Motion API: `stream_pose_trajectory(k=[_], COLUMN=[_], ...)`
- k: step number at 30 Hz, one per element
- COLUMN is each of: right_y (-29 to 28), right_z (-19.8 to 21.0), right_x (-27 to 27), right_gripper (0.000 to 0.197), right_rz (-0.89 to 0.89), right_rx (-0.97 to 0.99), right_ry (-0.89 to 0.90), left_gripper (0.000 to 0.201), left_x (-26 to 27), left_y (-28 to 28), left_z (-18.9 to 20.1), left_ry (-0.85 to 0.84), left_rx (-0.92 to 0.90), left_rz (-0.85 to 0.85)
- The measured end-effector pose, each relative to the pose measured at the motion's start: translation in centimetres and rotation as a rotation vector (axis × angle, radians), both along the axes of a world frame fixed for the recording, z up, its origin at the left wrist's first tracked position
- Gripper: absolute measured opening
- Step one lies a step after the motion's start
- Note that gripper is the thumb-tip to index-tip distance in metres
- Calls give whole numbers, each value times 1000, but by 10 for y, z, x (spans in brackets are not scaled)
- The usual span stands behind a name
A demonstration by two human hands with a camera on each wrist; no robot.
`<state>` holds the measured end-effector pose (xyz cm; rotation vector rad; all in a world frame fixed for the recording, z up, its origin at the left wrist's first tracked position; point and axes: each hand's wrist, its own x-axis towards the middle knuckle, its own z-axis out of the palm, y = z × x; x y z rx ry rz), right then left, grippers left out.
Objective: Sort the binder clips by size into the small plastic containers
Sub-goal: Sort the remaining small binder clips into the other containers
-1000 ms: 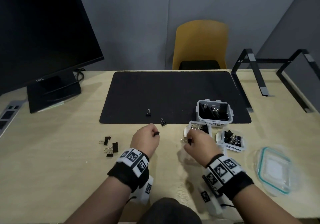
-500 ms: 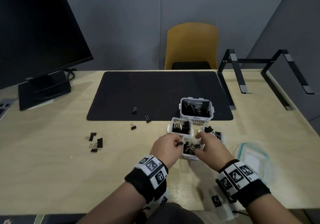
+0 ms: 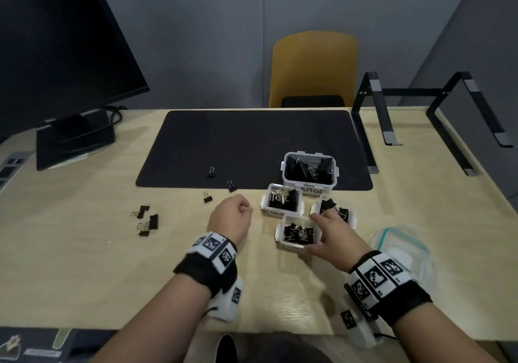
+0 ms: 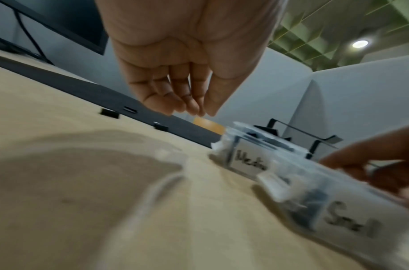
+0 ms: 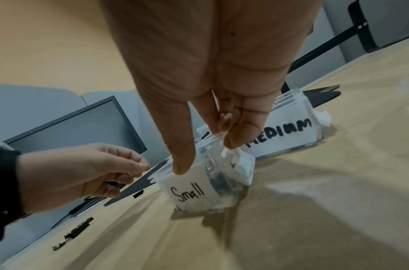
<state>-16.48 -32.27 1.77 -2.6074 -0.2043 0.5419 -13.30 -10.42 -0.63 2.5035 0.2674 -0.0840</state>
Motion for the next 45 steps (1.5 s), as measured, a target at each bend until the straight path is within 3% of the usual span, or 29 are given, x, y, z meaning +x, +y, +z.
stream_pose_trajectory(k=[5, 8, 18, 25, 32, 41, 45], right_y=[-1, -1, -4, -5, -6, -7, -8], right_z=[-2, -4, -6, -5, -6, -6, -5], right_x=[0, -2, -4, -4, -3, -3, -3], right_gripper=[71, 74, 73, 71, 77, 74, 77], right_rz=[0, -15, -31, -29, -27, -25, -20], right_rx=[23, 47, 85, 91, 95, 98, 100], right_ry=[-2, 4, 3, 16, 27, 28, 31], left_gripper=[41, 40, 25, 26, 23, 19, 16], left_x=[20, 28, 38, 23, 13, 19, 9], left_y=[28, 37, 48, 31, 23, 21, 11], left_z=[-13, -21, -33, -38, -36, -27, -18], left_ry=[98, 163, 246, 257, 155, 308, 219], left_rx=[162, 190, 317, 375, 277, 305, 223], left_rz=[224, 286, 204, 110, 91, 2, -35])
